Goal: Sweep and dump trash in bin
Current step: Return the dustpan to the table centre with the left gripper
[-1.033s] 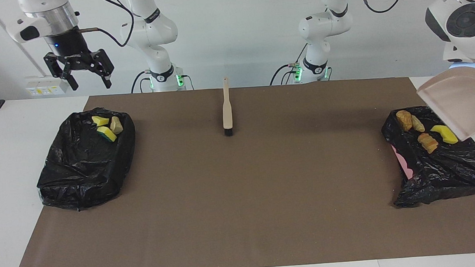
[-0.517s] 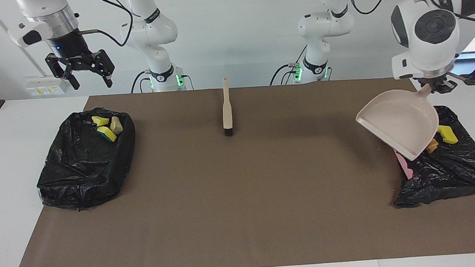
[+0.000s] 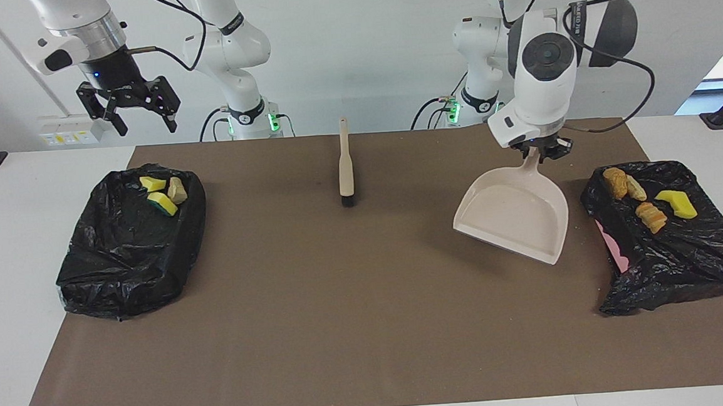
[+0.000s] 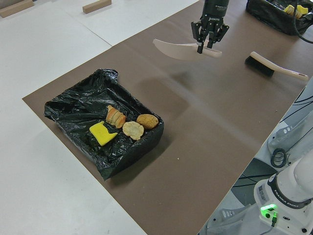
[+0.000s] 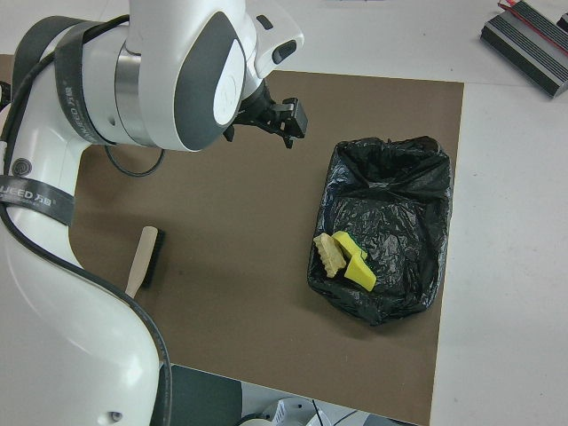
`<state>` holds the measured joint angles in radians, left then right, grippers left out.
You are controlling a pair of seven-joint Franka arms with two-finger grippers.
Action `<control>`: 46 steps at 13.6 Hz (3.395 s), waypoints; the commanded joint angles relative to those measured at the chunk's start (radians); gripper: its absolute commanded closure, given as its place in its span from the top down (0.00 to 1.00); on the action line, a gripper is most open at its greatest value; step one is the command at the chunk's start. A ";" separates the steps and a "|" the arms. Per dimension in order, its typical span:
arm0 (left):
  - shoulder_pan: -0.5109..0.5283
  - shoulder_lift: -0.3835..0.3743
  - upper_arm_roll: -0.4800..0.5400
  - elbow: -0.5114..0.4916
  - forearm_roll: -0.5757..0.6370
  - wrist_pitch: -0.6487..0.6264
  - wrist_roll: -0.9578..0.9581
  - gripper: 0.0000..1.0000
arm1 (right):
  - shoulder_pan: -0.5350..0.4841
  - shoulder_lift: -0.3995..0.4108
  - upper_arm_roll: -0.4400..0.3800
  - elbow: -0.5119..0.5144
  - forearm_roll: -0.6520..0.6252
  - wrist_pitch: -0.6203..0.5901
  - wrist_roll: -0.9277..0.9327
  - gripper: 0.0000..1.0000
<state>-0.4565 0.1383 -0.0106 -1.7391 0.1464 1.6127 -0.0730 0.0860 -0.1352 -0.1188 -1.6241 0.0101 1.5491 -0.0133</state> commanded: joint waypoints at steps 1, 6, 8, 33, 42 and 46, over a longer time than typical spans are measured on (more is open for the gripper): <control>-0.074 0.116 0.023 0.122 -0.102 0.027 -0.195 0.00 | 0.002 -0.001 -0.007 0.015 -0.015 -0.027 0.019 1.00; -0.169 0.263 0.021 0.294 -0.150 0.123 -0.425 0.00 | 0.000 0.000 -0.007 0.021 0.004 -0.061 0.088 1.00; -0.202 0.320 0.023 0.375 -0.150 0.135 -0.447 0.00 | 0.003 0.000 -0.005 0.021 0.004 -0.061 0.090 1.00; -0.301 0.515 0.026 0.486 -0.180 0.214 -0.544 0.36 | 0.002 -0.021 -0.012 -0.019 -0.019 -0.027 0.038 1.00; -0.294 0.361 0.035 0.367 -0.166 0.199 -0.538 1.00 | 0.001 -0.023 -0.012 -0.020 -0.018 -0.029 0.035 1.00; -0.263 0.163 0.040 0.201 -0.142 0.193 -0.507 1.00 | 0.001 -0.021 -0.012 -0.020 -0.018 -0.029 0.035 1.00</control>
<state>-0.7316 0.4277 0.0266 -1.3928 -0.0115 1.7989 -0.5965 0.0853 -0.1359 -0.1256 -1.6210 0.0075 1.5122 0.0470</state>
